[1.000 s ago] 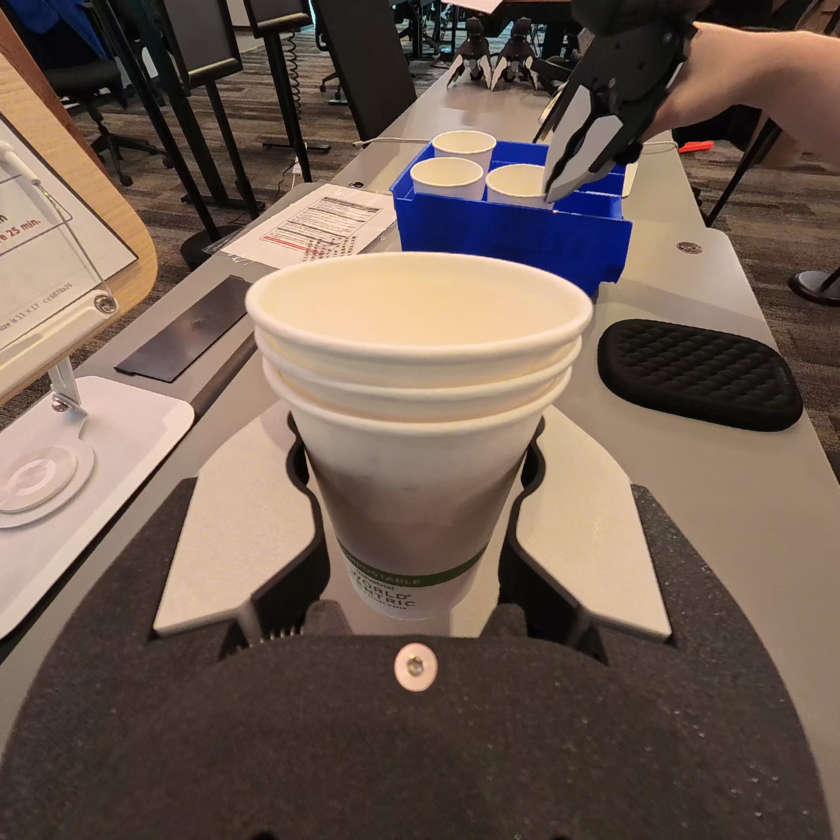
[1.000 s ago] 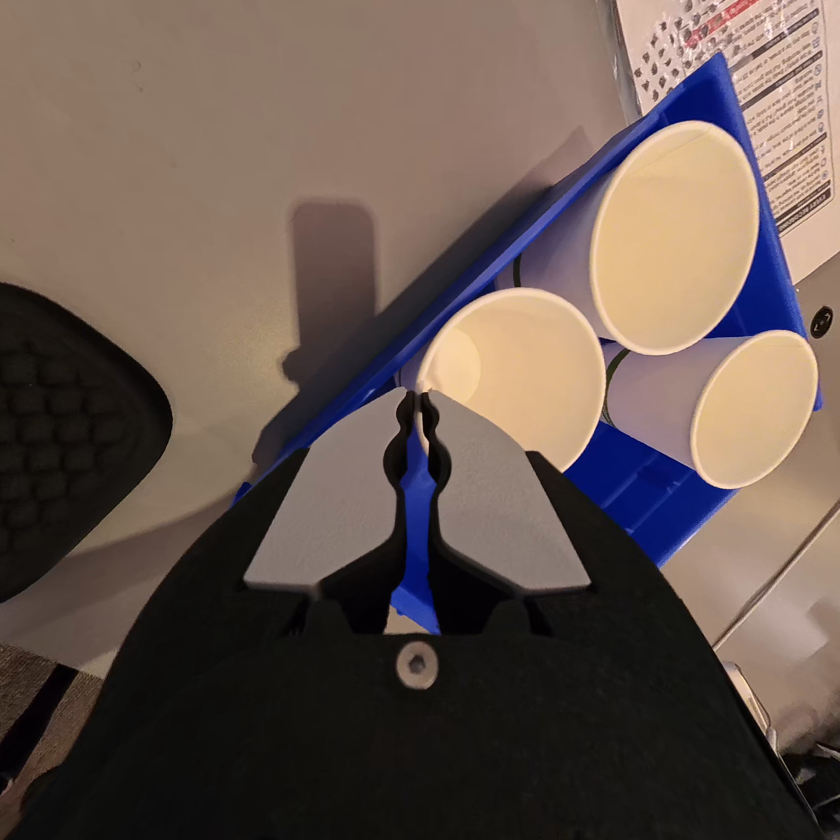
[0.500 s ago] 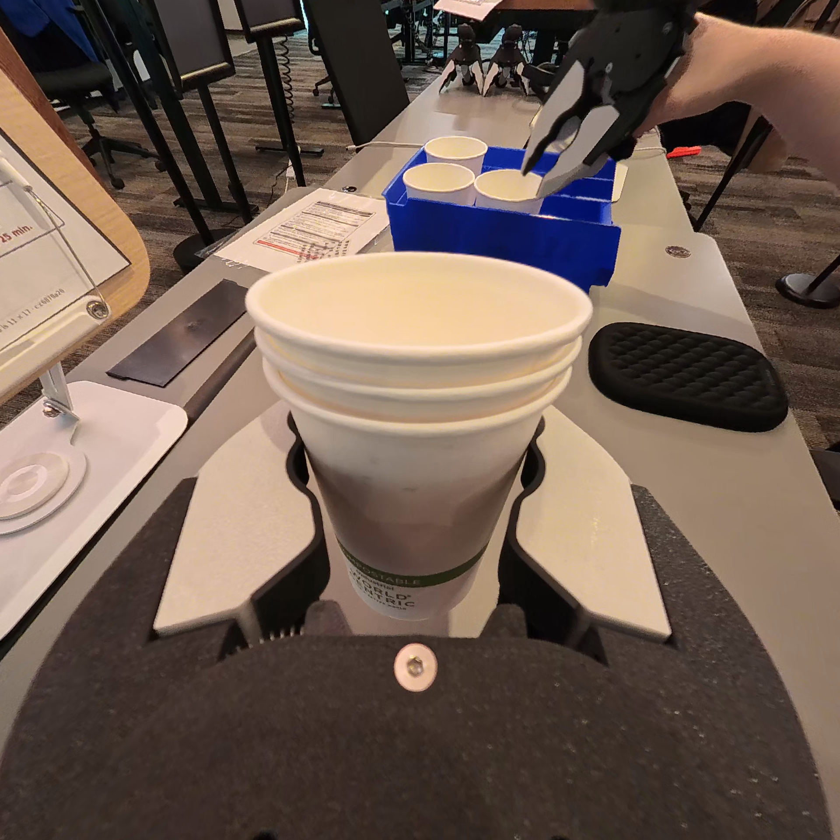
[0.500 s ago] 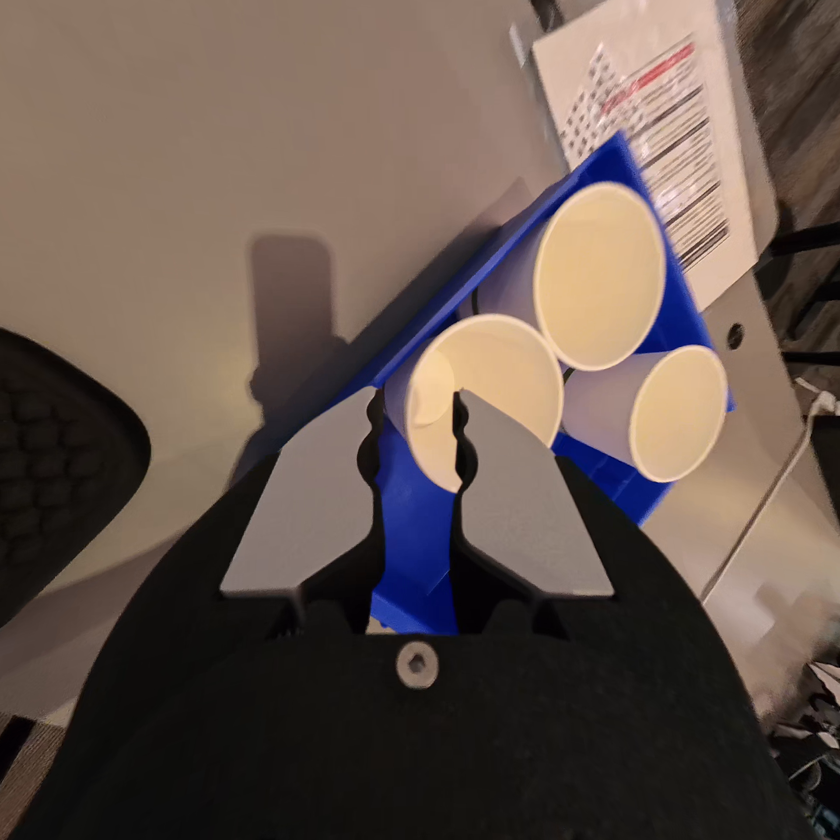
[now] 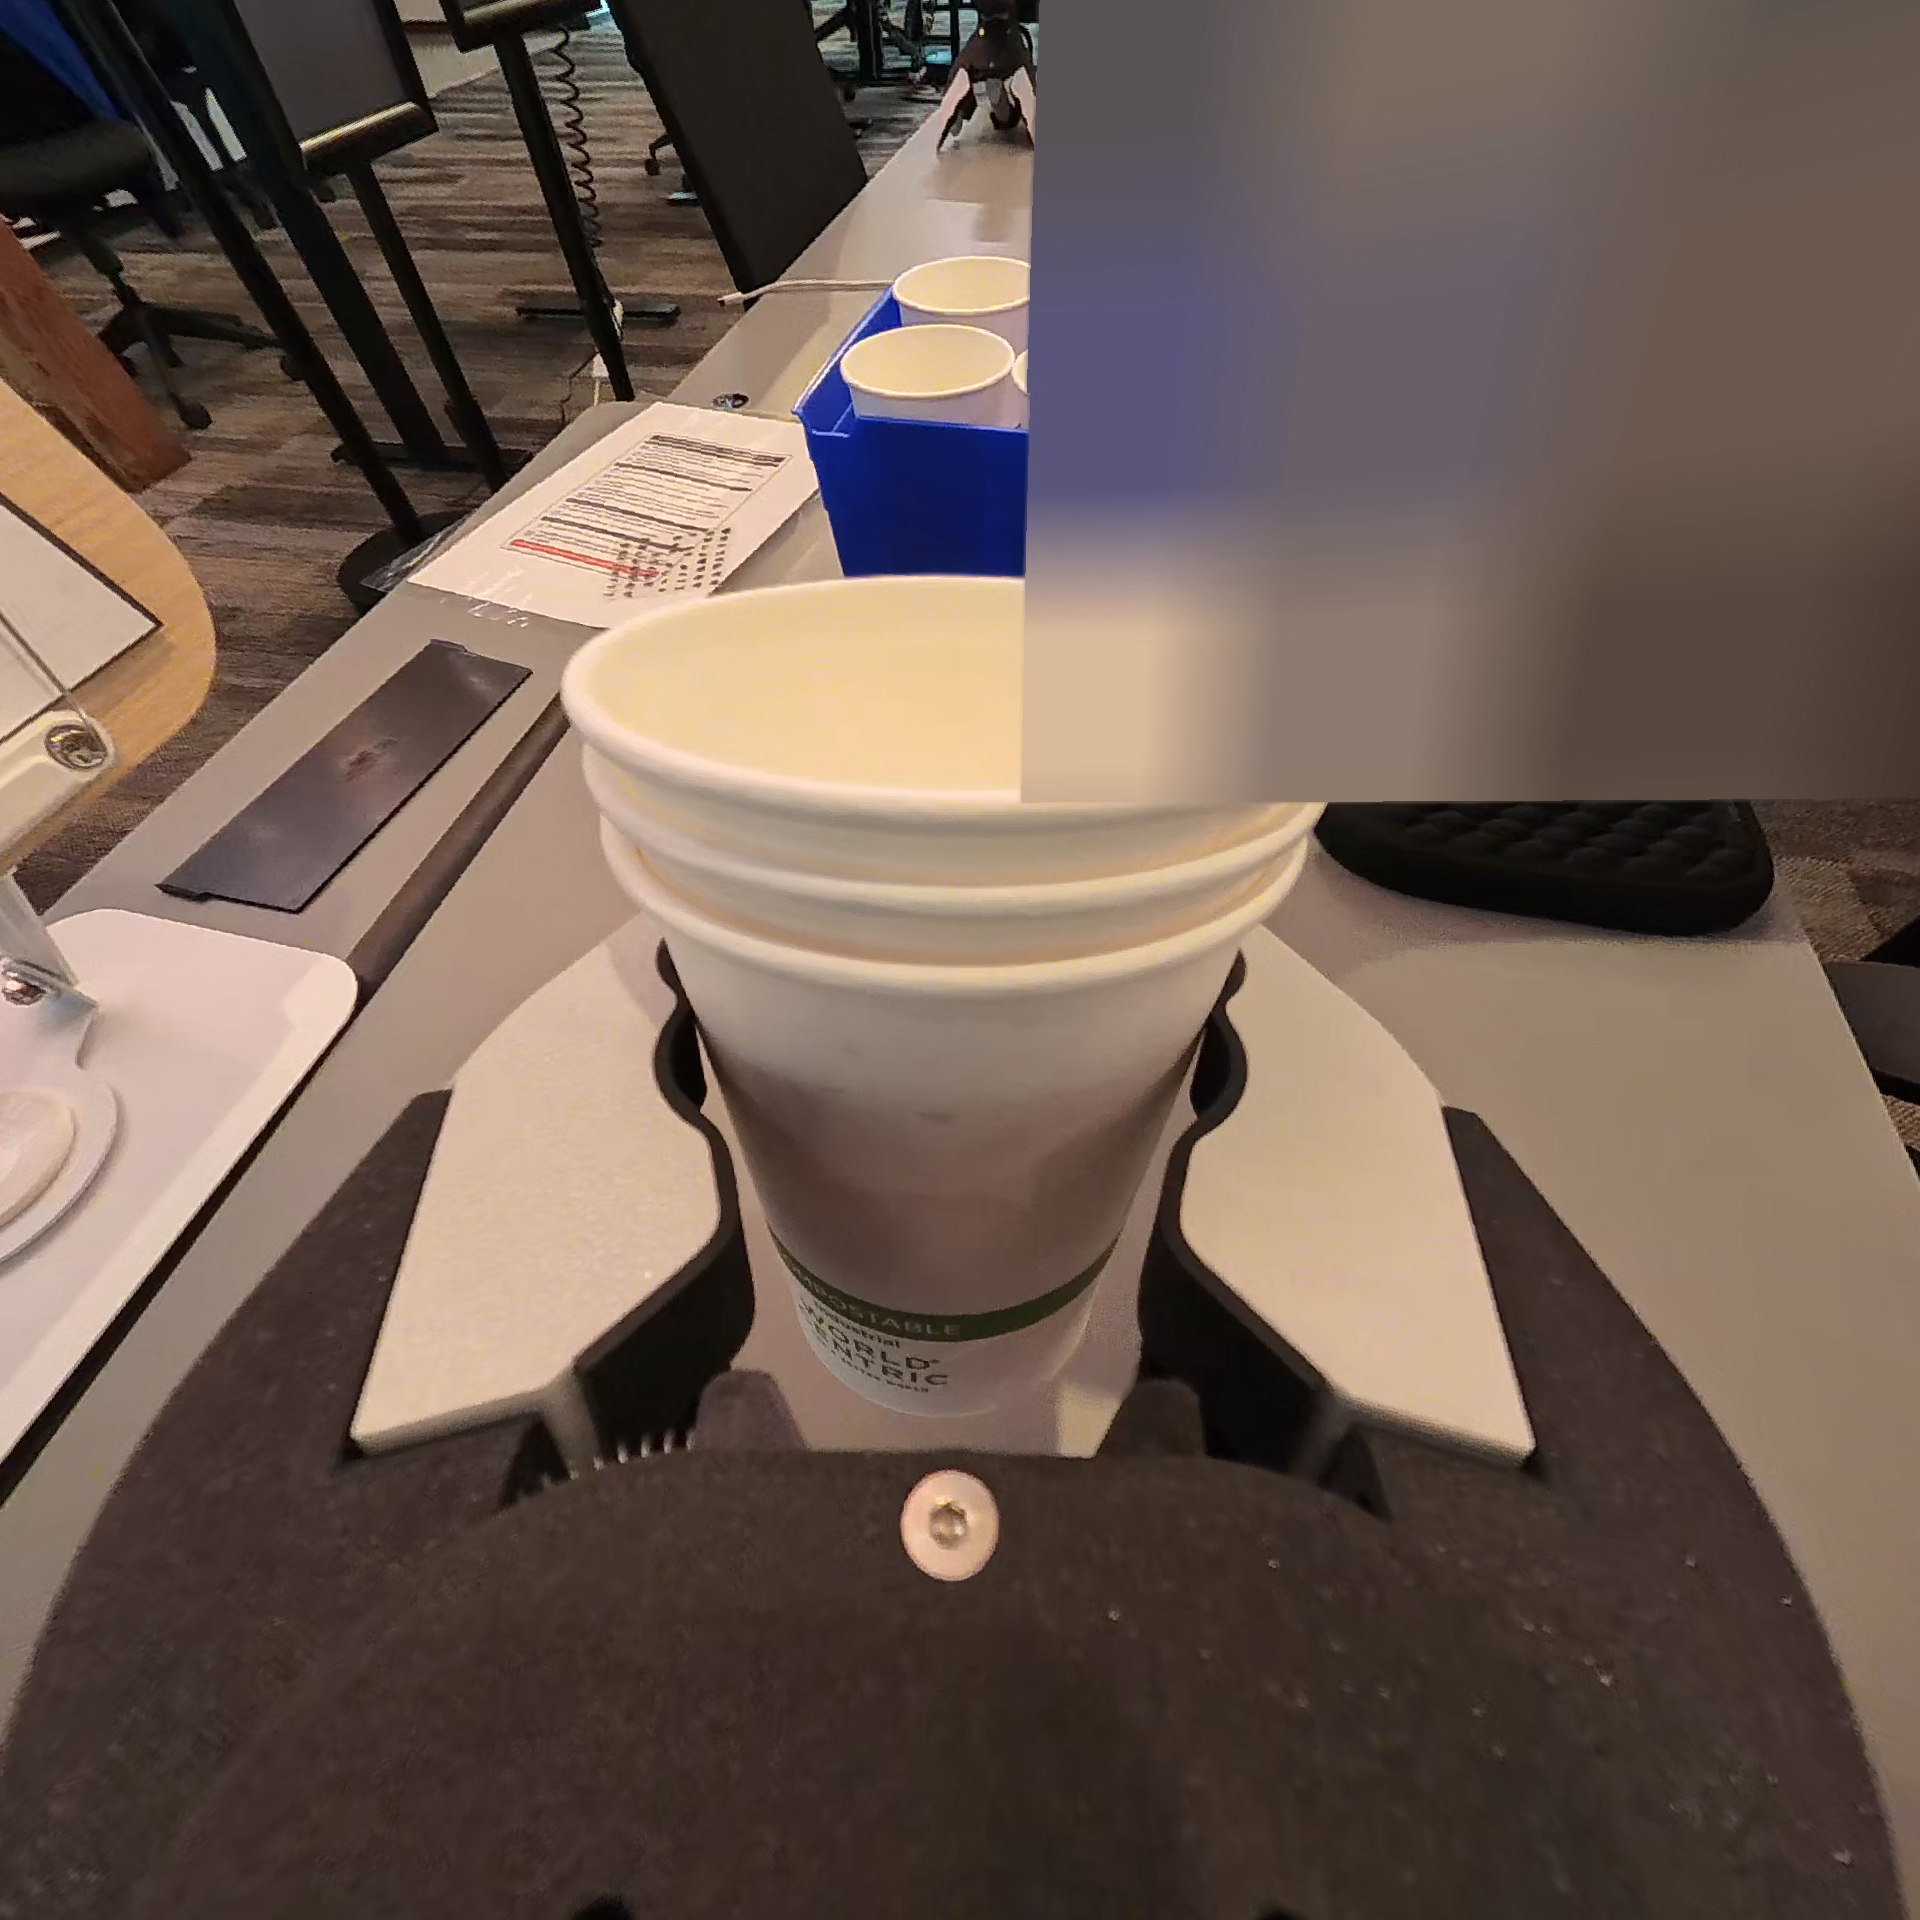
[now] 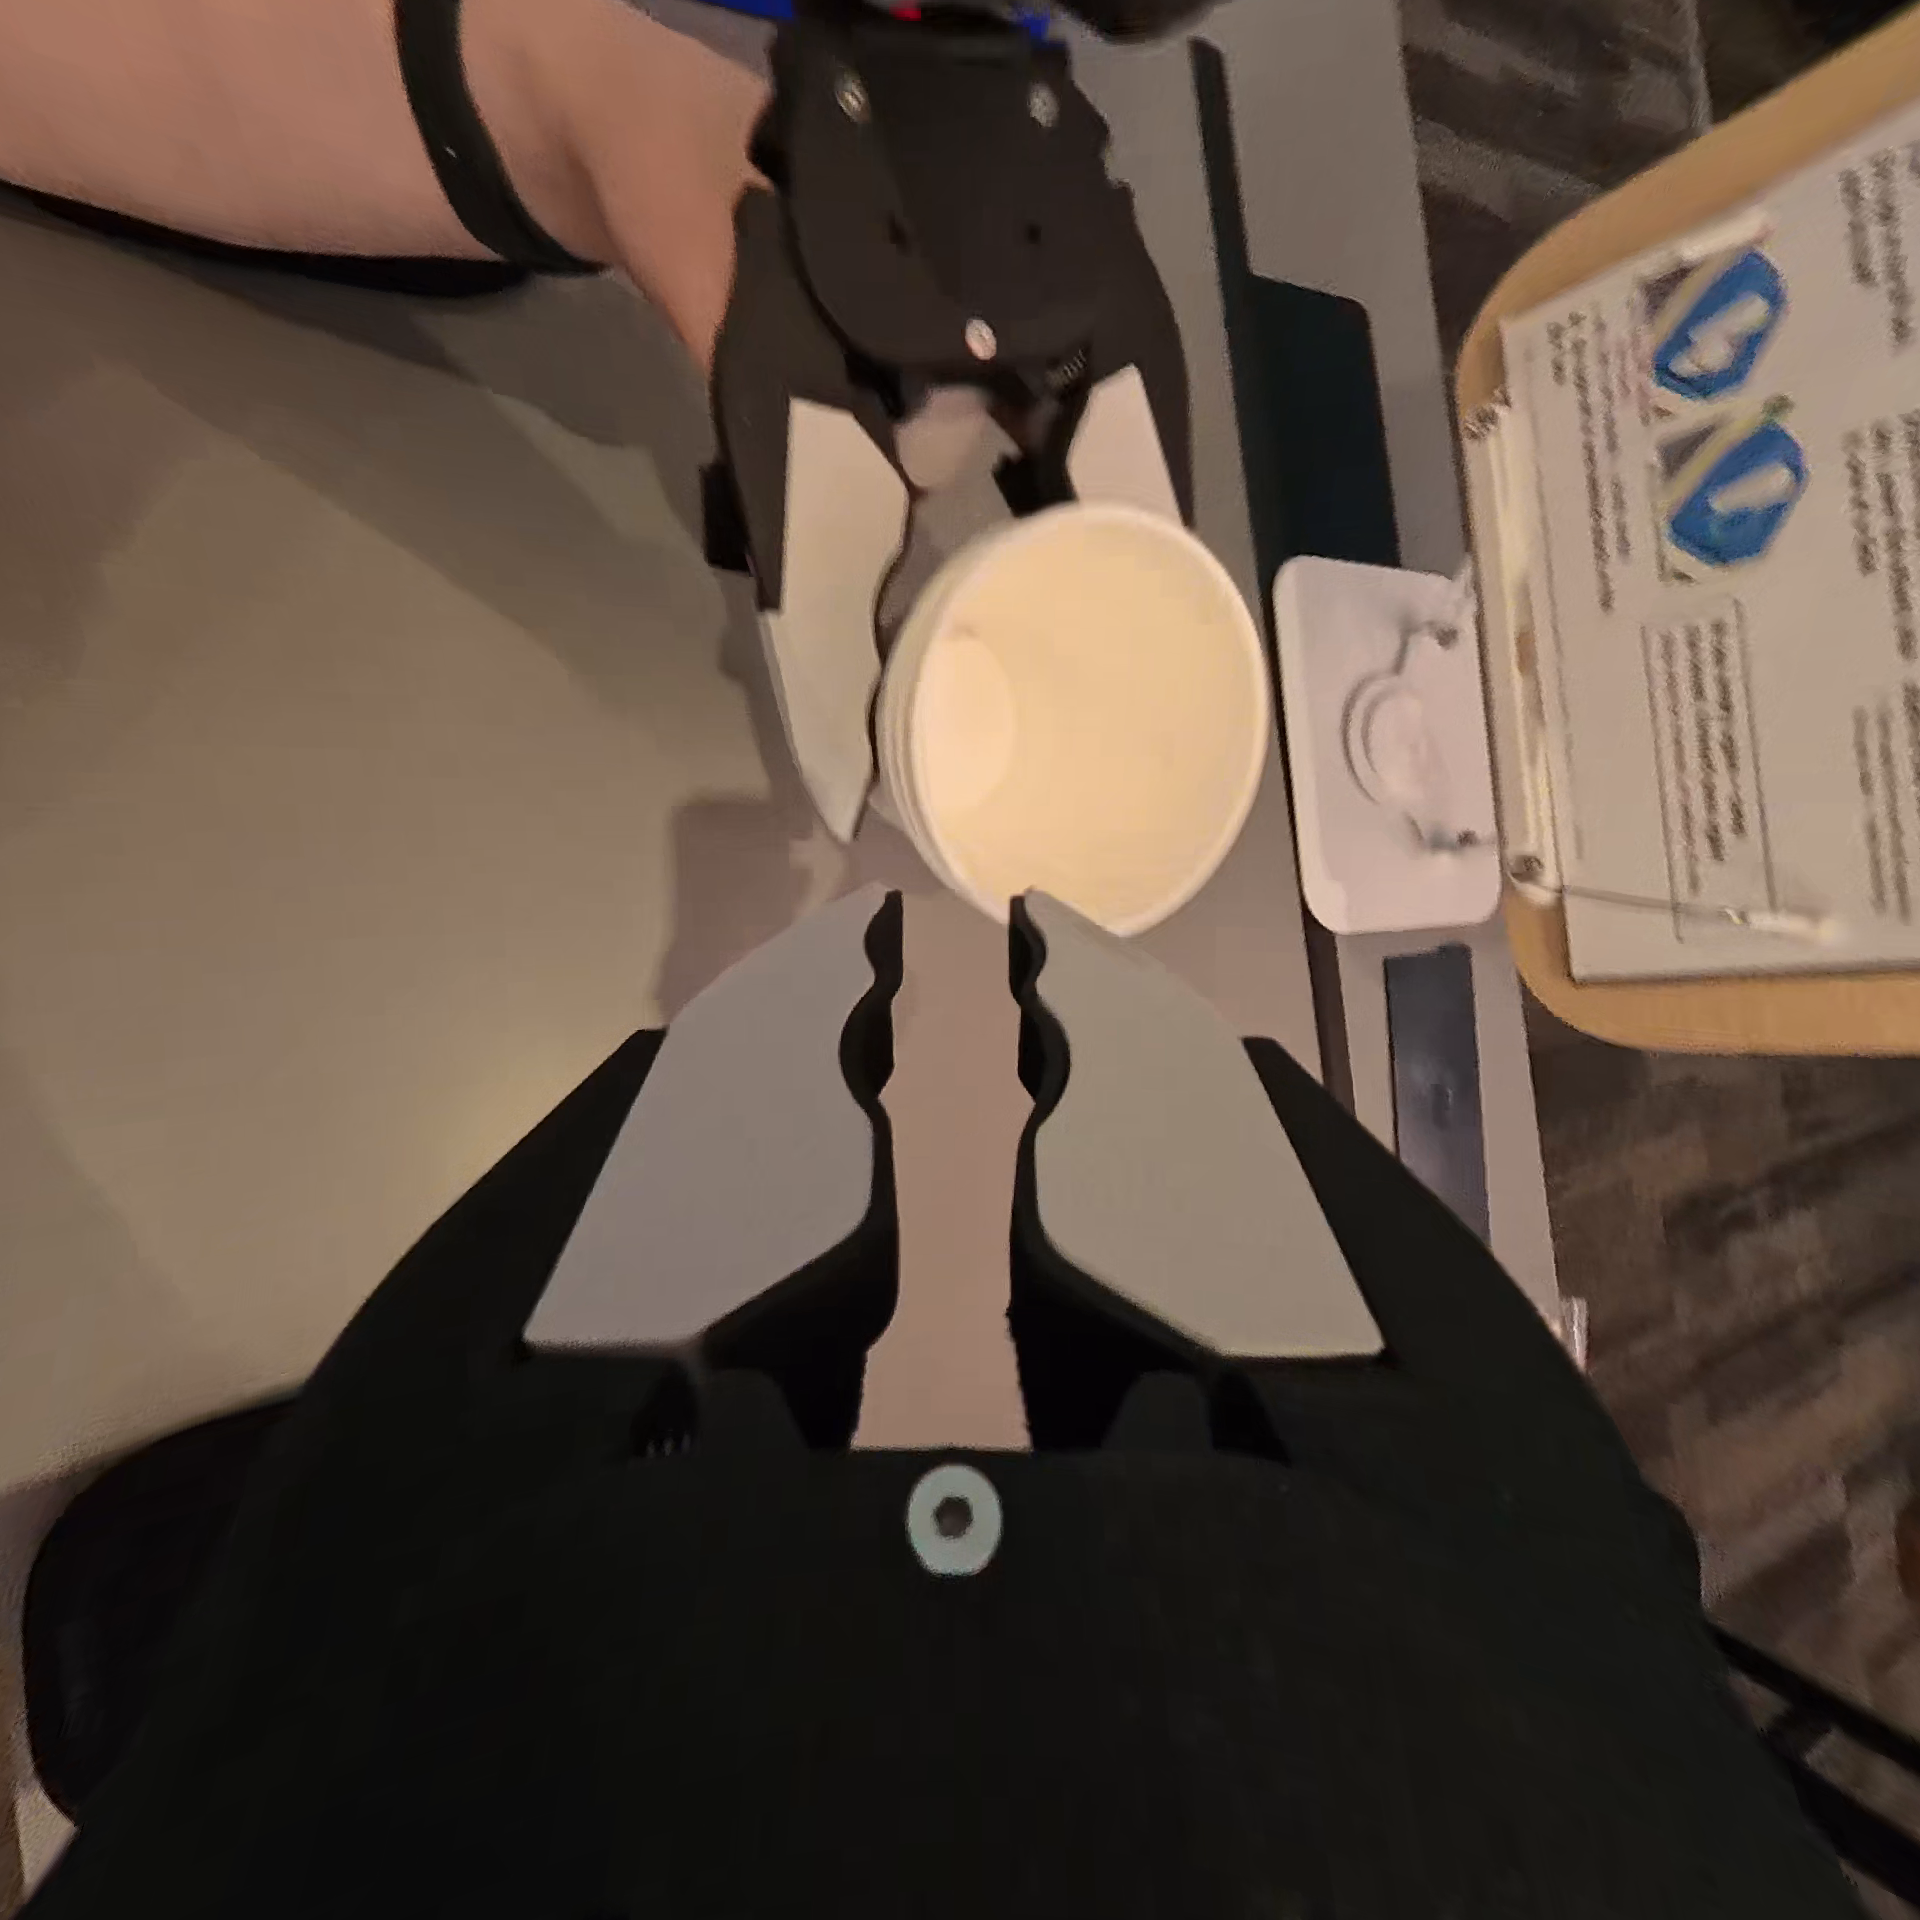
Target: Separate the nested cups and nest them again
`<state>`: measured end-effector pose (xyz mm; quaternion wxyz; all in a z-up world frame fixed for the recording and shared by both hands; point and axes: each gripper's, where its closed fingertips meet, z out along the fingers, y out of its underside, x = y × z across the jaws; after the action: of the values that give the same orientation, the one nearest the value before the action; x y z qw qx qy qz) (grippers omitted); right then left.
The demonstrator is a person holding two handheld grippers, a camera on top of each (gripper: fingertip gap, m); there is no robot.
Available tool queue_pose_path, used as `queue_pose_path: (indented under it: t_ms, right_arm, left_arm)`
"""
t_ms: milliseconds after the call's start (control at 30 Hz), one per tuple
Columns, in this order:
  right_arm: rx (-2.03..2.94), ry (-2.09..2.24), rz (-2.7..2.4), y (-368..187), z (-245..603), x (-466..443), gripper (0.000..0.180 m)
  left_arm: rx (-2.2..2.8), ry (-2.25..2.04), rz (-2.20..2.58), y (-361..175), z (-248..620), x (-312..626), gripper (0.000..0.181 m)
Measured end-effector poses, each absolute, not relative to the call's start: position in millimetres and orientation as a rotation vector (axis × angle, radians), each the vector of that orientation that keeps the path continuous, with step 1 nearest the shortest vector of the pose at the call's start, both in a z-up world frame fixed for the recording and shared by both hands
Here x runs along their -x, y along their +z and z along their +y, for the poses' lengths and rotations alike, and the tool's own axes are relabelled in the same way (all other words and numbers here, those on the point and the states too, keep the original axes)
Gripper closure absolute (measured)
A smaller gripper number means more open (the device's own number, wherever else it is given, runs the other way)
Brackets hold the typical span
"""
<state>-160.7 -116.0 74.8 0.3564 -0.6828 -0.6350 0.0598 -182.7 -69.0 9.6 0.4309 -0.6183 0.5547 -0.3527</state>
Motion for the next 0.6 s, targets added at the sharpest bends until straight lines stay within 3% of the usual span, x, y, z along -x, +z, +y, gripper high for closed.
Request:
queue_pose_path:
  t_ms: [167,367,600]
  right_arm:
    - [1.771,0.184,-1.731,63,-114,190,0.162]
    - [1.799,0.239,-1.763,58,-113,197,0.176]
    - [1.818,0.275,-1.755,60,-115,197,0.177]
  left_arm:
    - [1.531,-0.88,1.396,11,-72,181,0.088]
    - [1.532,-0.878,1.39,12,-72,182,0.088]
    - [1.522,-0.875,1.385,14,-72,181,0.088]
